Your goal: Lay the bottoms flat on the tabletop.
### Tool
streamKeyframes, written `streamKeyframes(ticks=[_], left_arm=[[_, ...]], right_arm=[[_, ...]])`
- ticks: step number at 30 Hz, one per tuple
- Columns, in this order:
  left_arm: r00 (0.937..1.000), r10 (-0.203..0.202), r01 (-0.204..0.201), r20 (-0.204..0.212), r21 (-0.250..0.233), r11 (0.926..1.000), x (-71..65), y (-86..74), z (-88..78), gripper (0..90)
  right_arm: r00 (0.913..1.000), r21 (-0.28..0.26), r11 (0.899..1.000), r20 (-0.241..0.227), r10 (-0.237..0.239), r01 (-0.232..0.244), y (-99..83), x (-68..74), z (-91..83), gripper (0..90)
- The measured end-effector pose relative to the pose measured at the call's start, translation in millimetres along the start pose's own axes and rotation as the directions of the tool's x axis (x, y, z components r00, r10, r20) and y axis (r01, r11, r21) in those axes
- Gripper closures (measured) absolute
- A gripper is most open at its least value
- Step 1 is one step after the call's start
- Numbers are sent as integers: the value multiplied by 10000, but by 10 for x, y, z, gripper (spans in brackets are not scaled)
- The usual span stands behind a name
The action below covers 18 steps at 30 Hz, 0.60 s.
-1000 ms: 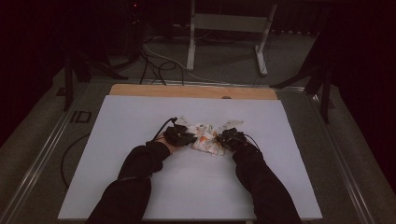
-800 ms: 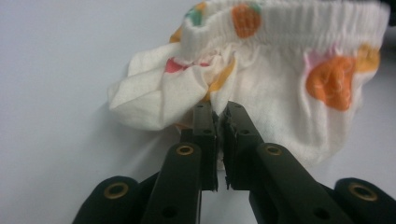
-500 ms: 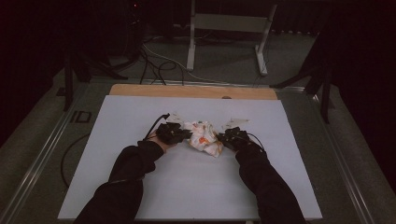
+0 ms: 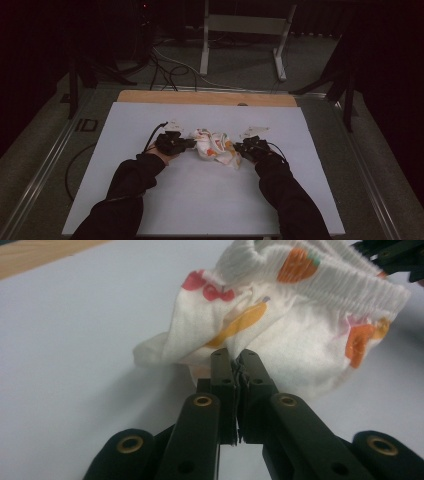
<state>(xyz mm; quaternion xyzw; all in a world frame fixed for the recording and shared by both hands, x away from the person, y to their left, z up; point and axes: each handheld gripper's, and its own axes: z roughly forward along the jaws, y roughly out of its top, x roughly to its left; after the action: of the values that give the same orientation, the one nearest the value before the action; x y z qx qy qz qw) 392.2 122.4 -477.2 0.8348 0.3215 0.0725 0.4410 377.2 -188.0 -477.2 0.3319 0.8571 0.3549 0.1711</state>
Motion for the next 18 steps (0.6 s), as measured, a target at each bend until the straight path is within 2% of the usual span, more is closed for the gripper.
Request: streamKeyframes(ticks=[6, 10, 12, 13, 15, 16, 17, 18], left_arm=[[9999, -13, 12, -99, -74, 10000, 0, -33, -83, 886], [10000, 62, -62, -2, -169, 9998, -121, -42, -252, 892], [10000, 62, -62, -2, -169, 9998, -121, -42, -252, 892], [9999, 104, -103, 67, -206, 9997, -168, -45, -343, 892], [10000, 97, -98, -8, -234, 9997, -199, -51, -411, 893], [9997, 115, -120, -218, -226, 9997, -207, -60, -448, 893], [9997, 115, -120, -218, -226, 9997, -207, -60, -448, 894], [9996, 48, -54, -262, -232, 9997, -195, -71, -485, 894]], right_arm=[[9999, -34, 10000, -162, 26, -27, -32, 22, -52, 866], [9991, -178, 9998, -399, -136, 129, -30, 83, -170, 865], [9987, -249, 9995, -463, -194, 182, -29, 99, -203, 865], [9977, -396, 9989, -620, -260, 236, -34, 128, -267, 861], [9970, -466, 9984, -685, -346, 315, -40, 158, -329, 867], [9974, -416, 9983, -581, -429, 405, -46, 172, -361, 872], [9980, -253, 9982, -280, -559, 552, -57, 177, -388, 872], [9980, -253, 9982, -280, -559, 552, -57, 177, -388, 872]])
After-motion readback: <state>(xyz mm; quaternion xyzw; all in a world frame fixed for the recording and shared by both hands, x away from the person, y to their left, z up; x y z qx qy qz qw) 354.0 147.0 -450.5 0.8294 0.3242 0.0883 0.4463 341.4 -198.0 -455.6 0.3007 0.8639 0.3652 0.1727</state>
